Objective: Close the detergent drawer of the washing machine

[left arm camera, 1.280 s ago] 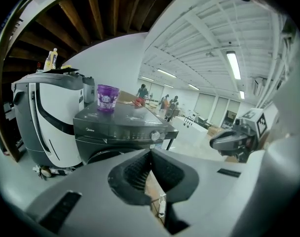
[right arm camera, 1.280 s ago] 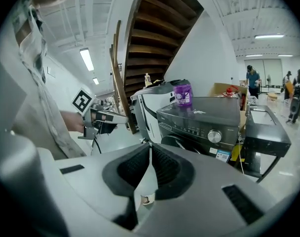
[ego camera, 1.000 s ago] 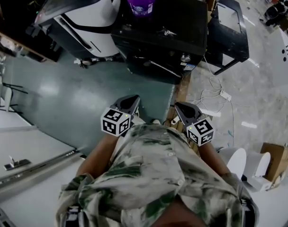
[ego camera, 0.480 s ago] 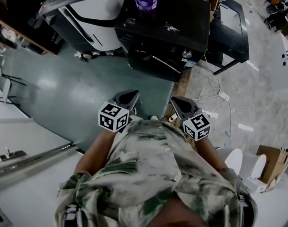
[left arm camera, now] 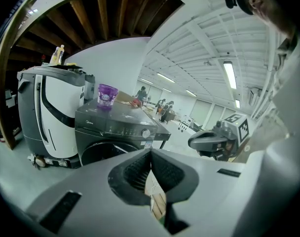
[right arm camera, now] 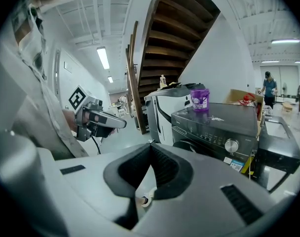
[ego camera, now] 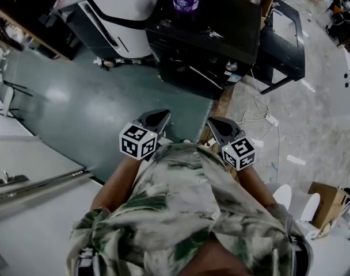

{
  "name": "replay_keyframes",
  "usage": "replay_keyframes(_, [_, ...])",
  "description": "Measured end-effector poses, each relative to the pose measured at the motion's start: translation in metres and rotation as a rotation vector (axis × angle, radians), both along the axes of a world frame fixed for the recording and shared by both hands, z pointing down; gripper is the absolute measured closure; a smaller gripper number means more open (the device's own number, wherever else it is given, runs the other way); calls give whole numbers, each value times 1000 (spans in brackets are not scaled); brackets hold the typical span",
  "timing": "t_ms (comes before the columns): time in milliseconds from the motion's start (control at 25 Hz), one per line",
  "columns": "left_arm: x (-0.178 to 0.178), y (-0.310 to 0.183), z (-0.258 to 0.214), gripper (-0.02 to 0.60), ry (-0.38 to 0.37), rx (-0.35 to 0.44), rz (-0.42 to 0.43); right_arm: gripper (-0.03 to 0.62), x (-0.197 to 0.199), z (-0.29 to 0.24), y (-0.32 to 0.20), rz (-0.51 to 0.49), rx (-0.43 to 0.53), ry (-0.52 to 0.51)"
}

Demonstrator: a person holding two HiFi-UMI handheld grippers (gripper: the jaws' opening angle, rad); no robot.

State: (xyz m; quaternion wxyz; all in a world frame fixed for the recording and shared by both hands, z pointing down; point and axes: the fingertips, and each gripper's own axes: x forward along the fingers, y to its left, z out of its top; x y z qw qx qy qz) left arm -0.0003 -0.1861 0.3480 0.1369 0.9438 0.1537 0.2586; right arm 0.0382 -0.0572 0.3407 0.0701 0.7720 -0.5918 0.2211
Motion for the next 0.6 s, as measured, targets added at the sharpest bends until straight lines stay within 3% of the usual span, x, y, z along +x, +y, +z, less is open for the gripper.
replay_keyframes(600, [-4,-2,7,557,-23,-6,-11,572,1,2,-1,-18,-6,7])
